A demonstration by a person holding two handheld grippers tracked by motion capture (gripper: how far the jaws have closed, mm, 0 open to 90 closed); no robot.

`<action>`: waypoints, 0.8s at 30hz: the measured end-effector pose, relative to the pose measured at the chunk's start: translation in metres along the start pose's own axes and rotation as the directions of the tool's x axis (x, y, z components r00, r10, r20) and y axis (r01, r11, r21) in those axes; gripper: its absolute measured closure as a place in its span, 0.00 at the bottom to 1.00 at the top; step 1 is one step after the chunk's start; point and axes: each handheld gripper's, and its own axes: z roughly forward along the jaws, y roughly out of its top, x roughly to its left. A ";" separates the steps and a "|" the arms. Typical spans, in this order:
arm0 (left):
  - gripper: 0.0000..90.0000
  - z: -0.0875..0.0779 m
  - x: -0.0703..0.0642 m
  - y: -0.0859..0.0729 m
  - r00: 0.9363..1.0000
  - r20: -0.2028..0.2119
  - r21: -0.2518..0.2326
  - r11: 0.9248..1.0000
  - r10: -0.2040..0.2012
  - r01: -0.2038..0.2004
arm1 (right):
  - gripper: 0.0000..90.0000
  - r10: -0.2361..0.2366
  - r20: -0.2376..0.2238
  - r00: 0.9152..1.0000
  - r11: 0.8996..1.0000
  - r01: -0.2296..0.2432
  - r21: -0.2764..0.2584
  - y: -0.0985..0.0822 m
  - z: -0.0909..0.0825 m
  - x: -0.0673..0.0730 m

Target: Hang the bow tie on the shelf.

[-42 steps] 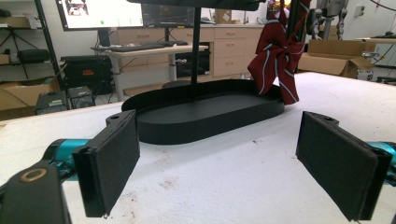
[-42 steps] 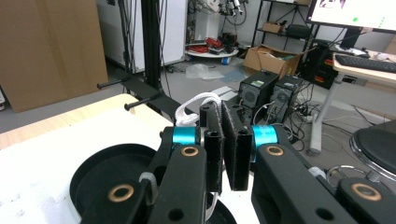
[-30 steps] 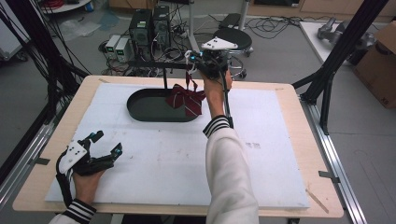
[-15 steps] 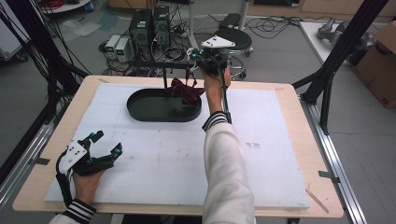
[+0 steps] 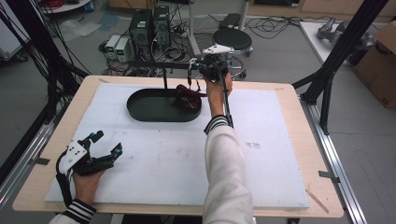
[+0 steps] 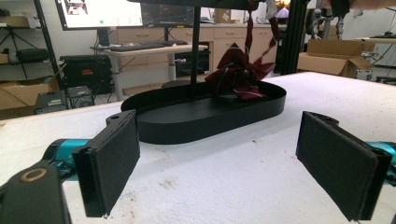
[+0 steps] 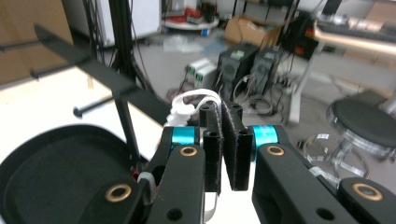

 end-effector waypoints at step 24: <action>0.15 0.000 -0.002 0.000 1.000 -0.016 0.004 1.000 0.018 -0.018 | 0.42 0.007 0.027 1.000 0.996 -0.010 0.087 -0.019 0.002 -0.002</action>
